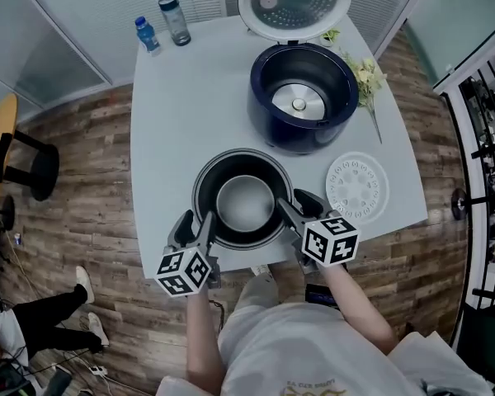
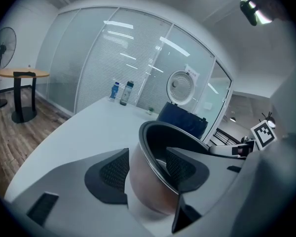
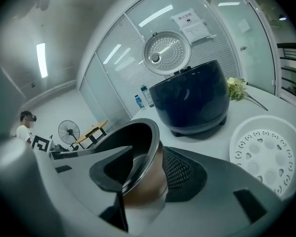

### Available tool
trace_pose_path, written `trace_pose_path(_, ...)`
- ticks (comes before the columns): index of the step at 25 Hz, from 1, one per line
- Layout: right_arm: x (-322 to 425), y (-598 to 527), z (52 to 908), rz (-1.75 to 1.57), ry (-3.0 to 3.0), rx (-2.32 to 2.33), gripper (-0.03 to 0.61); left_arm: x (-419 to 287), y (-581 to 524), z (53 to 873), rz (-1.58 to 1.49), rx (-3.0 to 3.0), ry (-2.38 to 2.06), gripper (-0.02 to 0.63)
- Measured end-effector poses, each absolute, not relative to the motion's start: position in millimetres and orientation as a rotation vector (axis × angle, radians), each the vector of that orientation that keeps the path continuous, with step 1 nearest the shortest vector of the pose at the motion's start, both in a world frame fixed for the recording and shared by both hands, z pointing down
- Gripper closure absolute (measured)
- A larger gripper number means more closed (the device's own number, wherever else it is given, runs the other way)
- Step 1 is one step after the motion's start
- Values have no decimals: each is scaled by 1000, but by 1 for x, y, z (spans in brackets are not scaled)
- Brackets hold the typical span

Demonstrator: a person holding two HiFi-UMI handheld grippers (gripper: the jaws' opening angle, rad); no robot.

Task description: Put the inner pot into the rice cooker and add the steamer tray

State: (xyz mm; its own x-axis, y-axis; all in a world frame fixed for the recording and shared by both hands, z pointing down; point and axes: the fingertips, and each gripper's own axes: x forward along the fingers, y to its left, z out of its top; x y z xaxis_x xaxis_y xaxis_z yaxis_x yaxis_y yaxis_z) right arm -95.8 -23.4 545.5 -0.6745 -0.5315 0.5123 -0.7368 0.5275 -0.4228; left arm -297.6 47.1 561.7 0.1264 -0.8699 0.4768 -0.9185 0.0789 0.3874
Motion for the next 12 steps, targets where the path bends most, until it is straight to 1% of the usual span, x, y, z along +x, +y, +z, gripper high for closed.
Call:
trace_pose_path(3, -97, -27, 552, 919, -2403, 1081, 403, -298, 39, 563, 56, 1782, -1694, 395)
trace_pose_path(4, -98, -28, 554, 933, -2389, 1088, 402, -296, 37, 563, 34, 1787, -1674, 412)
trace_pose_path(6, -101, -28, 556, 951, -2380, 1084, 413, -294, 34, 562, 11, 1799, -1649, 474)
trace_pose_path(8, -103, -26, 557, 944, -2382, 1071, 443, -294, 33, 563, 39, 1809, -1648, 477)
trace_pose_path(12, -102, -26, 557, 945, -2358, 1083, 454, -293, 33, 563, 85, 1799, -1656, 486)
